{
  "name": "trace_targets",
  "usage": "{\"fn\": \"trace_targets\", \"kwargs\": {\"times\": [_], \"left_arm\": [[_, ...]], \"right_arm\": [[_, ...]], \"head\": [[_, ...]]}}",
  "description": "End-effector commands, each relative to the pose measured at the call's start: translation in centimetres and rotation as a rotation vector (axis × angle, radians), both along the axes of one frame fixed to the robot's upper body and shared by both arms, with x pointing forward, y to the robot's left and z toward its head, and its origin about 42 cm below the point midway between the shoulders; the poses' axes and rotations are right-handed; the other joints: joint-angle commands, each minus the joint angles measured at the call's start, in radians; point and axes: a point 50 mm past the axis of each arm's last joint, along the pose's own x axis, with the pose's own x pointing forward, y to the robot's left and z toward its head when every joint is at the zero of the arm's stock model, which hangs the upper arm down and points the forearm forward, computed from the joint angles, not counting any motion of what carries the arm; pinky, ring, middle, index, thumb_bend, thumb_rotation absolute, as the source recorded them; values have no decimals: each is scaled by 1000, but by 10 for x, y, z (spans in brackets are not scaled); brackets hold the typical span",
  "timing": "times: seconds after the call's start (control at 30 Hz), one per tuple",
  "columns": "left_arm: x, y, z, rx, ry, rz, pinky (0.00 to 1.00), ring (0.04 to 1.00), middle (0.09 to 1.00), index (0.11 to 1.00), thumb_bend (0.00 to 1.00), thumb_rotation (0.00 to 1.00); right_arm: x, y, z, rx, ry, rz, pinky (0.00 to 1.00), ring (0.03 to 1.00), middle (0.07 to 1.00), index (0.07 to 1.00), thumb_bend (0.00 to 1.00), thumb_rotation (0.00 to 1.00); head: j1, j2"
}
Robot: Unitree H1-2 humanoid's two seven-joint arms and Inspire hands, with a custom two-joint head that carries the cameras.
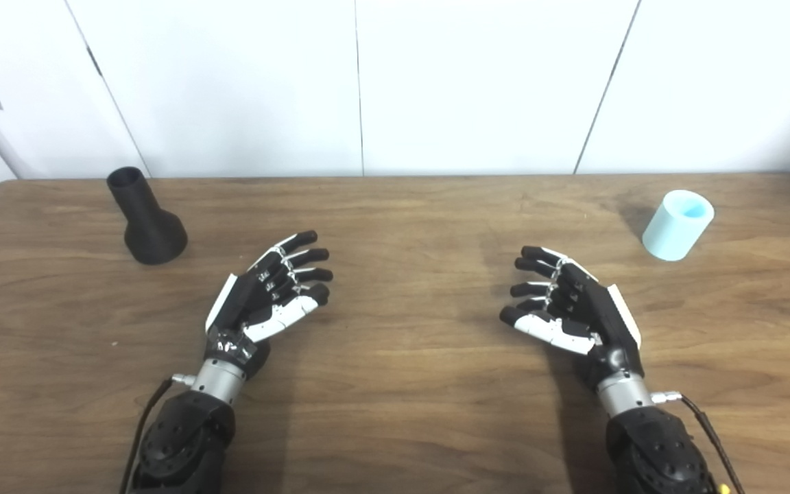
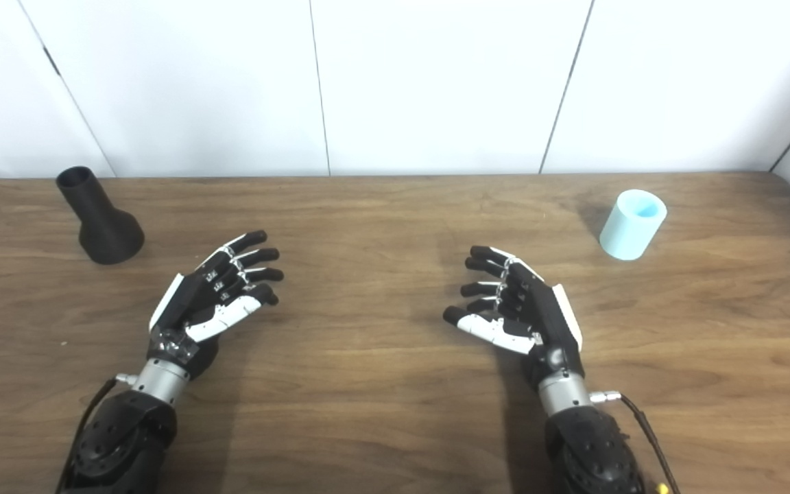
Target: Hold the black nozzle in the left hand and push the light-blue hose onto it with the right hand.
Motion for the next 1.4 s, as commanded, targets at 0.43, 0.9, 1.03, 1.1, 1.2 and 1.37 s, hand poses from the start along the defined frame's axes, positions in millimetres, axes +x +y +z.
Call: {"fn": "trace_targets", "kwargs": {"times": [0.43, 0.9, 1.03, 1.1, 1.2, 1.37], "left_arm": [[-11, 1, -21, -12, 51, 11, 504, 645, 704, 765, 722, 99], [-4, -30, -54, 17, 30, 18, 447, 562, 635, 753, 738, 143], [-1, -36, -53, 73, 2, 88, 456, 577, 638, 754, 711, 134], [-1, -39, -46, 143, -29, 170, 487, 574, 632, 717, 613, 35], [1, -41, -32, 226, -92, 328, 557, 615, 668, 691, 568, 2], [-2, -28, -2, 229, -154, 594, 584, 688, 750, 755, 553, 0]], "right_arm": [[5, 0, 14, -20, -83, -1, 516, 606, 737, 725, 673, 49], [8, -27, -7, 25, -85, 6, 518, 599, 757, 756, 627, 6], [7, -27, 1, 60, -88, 14, 497, 610, 764, 783, 575, 0], [8, -27, 4, 73, -98, 23, 476, 612, 771, 792, 531, 0], [7, -26, 10, 69, -89, 14, 463, 620, 788, 808, 488, 0], [7, -25, 15, 69, -95, 22, 443, 627, 800, 821, 456, 0]], "head": [[9, -17], [342, -237], [370, -244], [376, -244], [379, -245], [385, -241]]}}
